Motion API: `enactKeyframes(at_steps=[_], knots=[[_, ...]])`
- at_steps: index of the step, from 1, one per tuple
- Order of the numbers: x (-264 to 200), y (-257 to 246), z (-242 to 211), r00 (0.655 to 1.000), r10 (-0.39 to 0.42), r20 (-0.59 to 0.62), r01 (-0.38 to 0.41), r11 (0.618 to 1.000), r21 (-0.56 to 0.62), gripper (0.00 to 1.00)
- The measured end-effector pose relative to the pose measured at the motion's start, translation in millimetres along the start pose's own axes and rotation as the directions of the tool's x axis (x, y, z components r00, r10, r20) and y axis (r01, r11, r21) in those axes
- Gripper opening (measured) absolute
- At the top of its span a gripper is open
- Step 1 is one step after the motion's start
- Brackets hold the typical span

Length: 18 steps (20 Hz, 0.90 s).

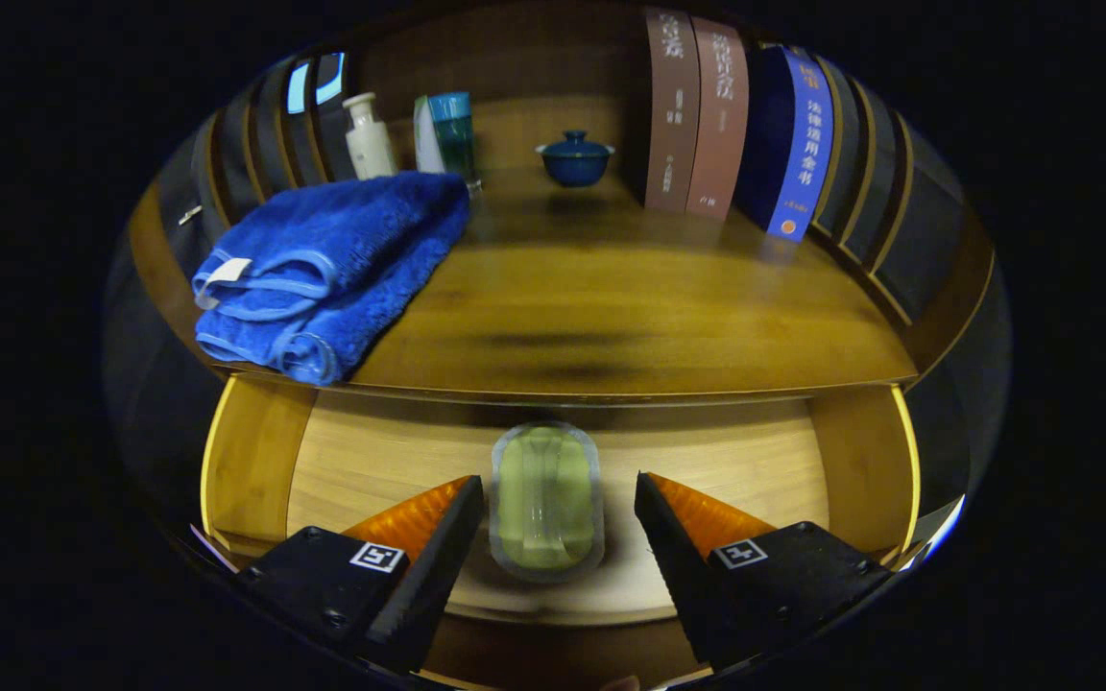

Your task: Pull open the drawer, take out the items inside it, and place them on the countertop above the cabinet.

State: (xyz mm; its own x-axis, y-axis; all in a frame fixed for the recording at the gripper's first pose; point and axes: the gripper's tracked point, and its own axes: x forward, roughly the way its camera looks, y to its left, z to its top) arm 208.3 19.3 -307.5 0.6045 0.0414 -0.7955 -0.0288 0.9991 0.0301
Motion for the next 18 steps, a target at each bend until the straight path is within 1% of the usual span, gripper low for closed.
enactKeyframes(at_steps=[2,3,4,5,7,8,9,10,15,18], knots=[[11.8,0.1,-10.0,0.998,0.003,-0.055,-0.003,1.0,-0.015,0.78],[11.5,0.9,-13.2,0.997,0.005,-0.077,-0.006,1.0,-0.015,0.74],[15.1,-0.4,-14.0,0.996,-0.002,-0.085,0.001,1.0,-0.011,0.74],[24.2,2.8,-14.2,0.995,0.018,-0.102,-0.018,1.0,-0.005,0.74],[19.8,2.5,-18.0,0.995,0.001,-0.098,-0.003,1.0,-0.025,0.45],[18.4,2.0,-8.8,0.996,0.006,-0.091,-0.009,0.999,-0.036,0.3],[25.6,2.1,-0.9,0.997,-0.003,-0.072,0.001,1.0,-0.029,0.22],[19.8,2.7,-13.4,0.997,-0.007,-0.073,0.004,0.999,-0.037,0.14],[10.1,2.6,-17.3,0.997,-0.001,-0.071,-0.002,0.999,-0.042,0.14],[-10.8,2.8,-15.1,1.0,0.006,-0.026,-0.007,0.999,-0.037,0.14]])
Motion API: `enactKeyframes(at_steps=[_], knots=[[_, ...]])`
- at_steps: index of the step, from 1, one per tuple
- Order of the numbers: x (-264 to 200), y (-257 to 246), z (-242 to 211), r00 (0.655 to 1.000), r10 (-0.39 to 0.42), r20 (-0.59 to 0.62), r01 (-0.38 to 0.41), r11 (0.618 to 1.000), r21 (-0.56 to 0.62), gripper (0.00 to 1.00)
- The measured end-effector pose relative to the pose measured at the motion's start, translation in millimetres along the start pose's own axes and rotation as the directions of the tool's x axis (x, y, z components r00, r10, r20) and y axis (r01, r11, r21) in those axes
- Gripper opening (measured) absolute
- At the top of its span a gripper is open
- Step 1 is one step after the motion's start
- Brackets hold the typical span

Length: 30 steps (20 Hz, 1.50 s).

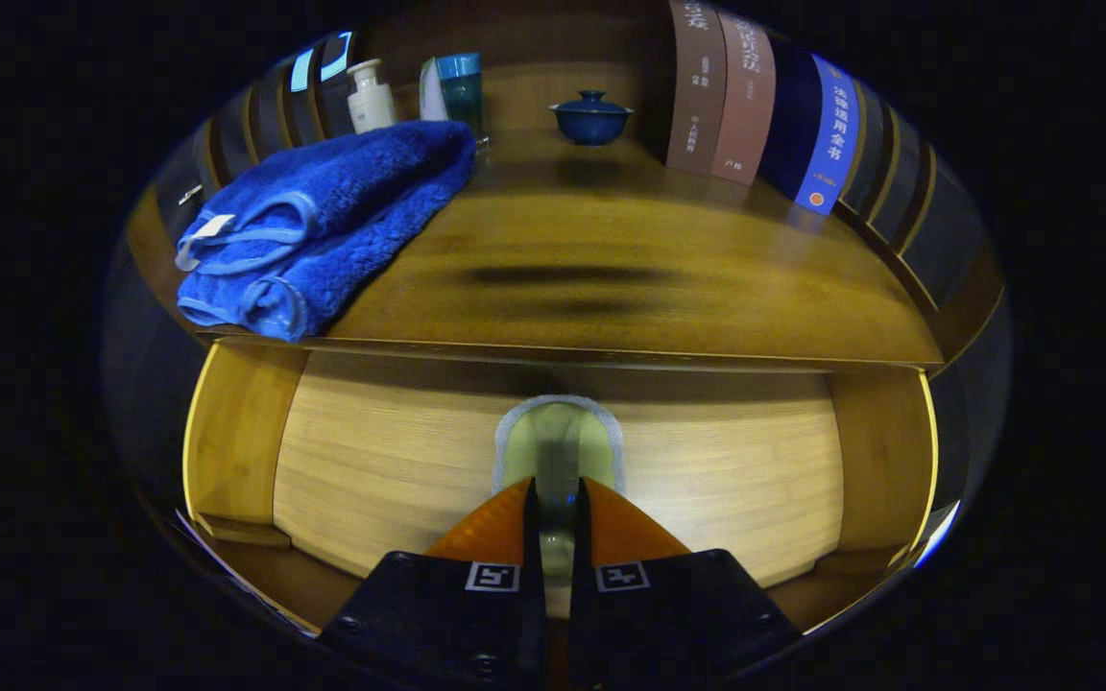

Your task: Pull open the drawer, take out the items inside it, and place them on the countertop above the cabinet.

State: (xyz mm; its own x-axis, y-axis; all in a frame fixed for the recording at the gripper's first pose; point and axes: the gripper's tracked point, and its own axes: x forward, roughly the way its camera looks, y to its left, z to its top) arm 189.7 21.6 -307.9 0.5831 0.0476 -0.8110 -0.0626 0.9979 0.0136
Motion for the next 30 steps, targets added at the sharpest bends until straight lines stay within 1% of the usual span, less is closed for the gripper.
enactKeyframes(at_steps=[6,8,11,14,16,20,26,30], knots=[[-68.6,-7.6,9.1,0.994,-0.011,0.108,0.011,1.0,0.007,0.14],[-92.6,-7.0,15.3,0.988,0.0,0.155,-0.002,1.0,0.014,0.14],[-122.4,-10.1,36.1,0.975,-0.002,0.223,-0.001,1.0,0.011,0.14],[-135.6,-14.1,64.5,0.964,-0.005,0.265,0.003,1.0,0.006,0.14],[-135.6,-19.2,85.9,0.958,-0.007,0.287,0.004,1.0,0.012,0.14],[-116.4,-28.0,119.2,0.956,-0.005,0.293,-0.004,1.0,0.031,0.14],[-67.3,-32.8,149.0,0.969,0.001,0.248,-0.014,0.999,0.05,0.14],[-36.6,-25.7,161.6,0.979,-0.001,0.204,-0.001,1.0,0.009,0.14]])
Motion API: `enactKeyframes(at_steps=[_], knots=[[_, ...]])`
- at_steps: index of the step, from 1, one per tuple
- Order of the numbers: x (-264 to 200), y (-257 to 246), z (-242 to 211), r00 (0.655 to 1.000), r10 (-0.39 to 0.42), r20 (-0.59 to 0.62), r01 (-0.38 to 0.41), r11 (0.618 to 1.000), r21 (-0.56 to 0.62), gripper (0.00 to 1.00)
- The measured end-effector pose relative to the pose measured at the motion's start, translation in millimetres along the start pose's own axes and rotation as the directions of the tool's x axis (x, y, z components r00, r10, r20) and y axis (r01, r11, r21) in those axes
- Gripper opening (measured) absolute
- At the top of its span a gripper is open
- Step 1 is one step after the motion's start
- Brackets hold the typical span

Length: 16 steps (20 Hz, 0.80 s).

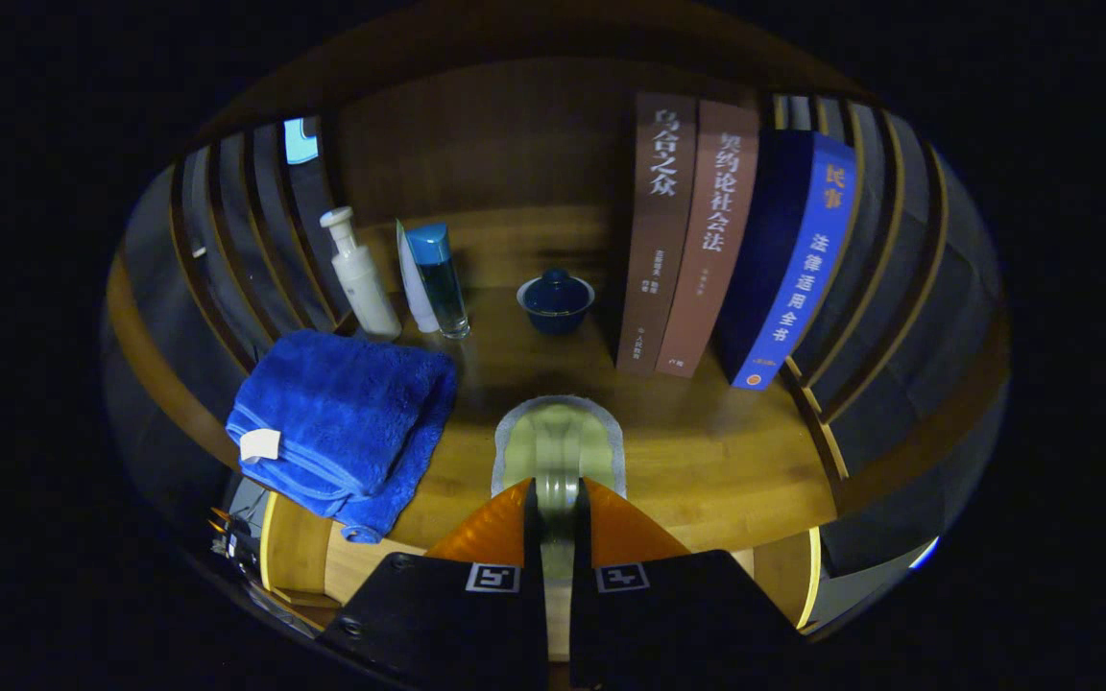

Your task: Pull open the drawer, take out the items inside it, and place them on the countertop above the cabinet.

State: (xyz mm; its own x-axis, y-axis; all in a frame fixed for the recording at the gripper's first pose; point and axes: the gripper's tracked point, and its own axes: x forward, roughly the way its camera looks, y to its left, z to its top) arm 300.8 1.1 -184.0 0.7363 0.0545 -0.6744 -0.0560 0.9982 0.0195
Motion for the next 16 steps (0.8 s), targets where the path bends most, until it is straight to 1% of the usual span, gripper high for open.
enactKeyframes(at_steps=[3,7,8,9,10,11,16], knots=[[17.3,2.3,4.8,1.0,-0.004,-0.018,0.004,1.0,-0.012,0.14],[26.4,2.9,15.4,1.0,0.004,-0.02,-0.004,1.0,0.01,0.14],[32.2,3.4,14.6,1.0,0.008,-0.022,-0.008,1.0,0.017,0.15],[33.2,2.8,13.8,1.0,0.008,-0.023,-0.007,1.0,0.019,0.21],[36.6,3.8,11.9,1.0,0.014,-0.021,-0.013,1.0,0.019,0.21],[39.3,2.7,9.2,1.0,0.008,-0.021,-0.008,1.0,0.017,0.28],[31.1,2.8,16.0,1.0,0.007,0.025,-0.008,1.0,0.026,0.87]])
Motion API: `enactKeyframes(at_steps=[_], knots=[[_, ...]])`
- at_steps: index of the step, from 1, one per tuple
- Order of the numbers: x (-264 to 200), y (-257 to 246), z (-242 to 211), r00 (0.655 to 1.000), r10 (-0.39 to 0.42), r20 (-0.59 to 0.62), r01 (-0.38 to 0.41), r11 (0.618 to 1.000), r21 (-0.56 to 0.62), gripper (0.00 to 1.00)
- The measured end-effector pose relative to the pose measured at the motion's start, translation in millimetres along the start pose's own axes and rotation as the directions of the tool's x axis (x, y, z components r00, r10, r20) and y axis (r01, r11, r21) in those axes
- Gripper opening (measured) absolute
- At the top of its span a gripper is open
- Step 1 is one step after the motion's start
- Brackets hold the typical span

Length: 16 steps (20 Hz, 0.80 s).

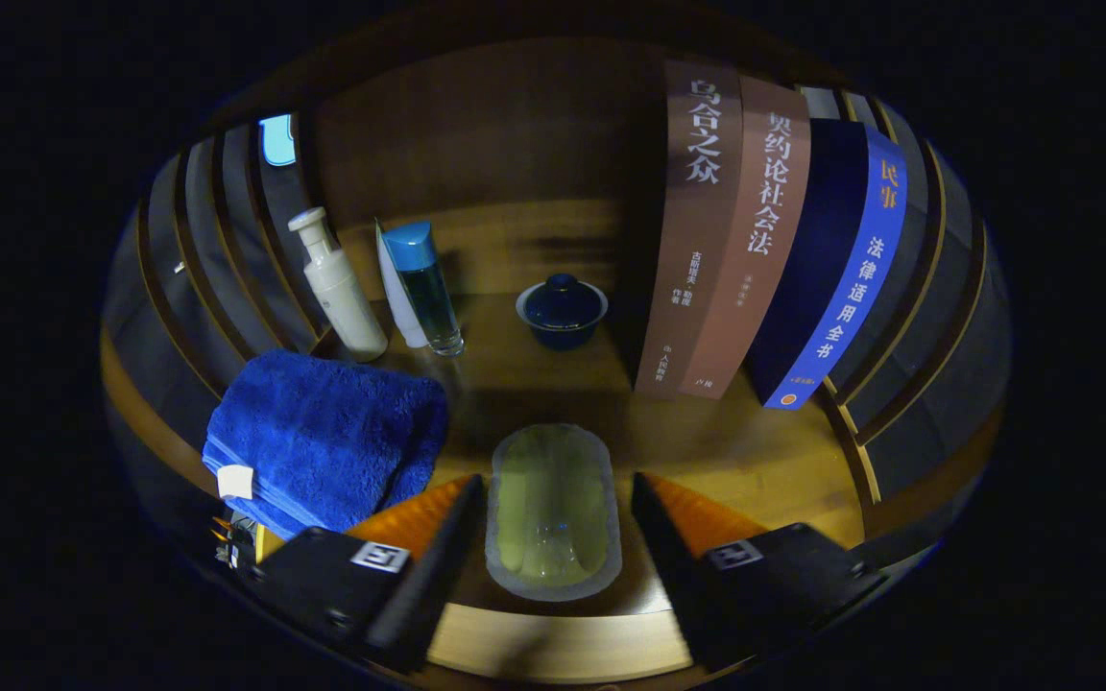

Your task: Pull open the drawer, take out the items inside it, and place them on the countertop above the cabinet.

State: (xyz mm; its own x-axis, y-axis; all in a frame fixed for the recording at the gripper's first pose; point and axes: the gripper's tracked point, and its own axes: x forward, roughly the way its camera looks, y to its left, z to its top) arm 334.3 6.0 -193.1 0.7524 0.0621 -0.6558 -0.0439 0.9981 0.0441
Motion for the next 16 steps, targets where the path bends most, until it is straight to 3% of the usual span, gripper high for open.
enactKeyframes(at_steps=[1,6,10,13,16], knots=[[-2.0,0.0,1.2,1.0,0.0,0.007,0.0,1.0,-0.002,0.99],[-20.2,1.7,10.1,0.997,0.001,0.077,-0.001,1.0,-0.001,0.99],[-56.2,2.8,23.5,0.974,-0.003,0.227,0.004,1.0,-0.005,0.99],[-97.0,2.3,28.3,0.933,-0.019,0.359,0.03,0.999,-0.024,0.99],[-150.7,7.2,34.1,0.848,-0.02,0.529,0.032,0.999,-0.012,0.99]])
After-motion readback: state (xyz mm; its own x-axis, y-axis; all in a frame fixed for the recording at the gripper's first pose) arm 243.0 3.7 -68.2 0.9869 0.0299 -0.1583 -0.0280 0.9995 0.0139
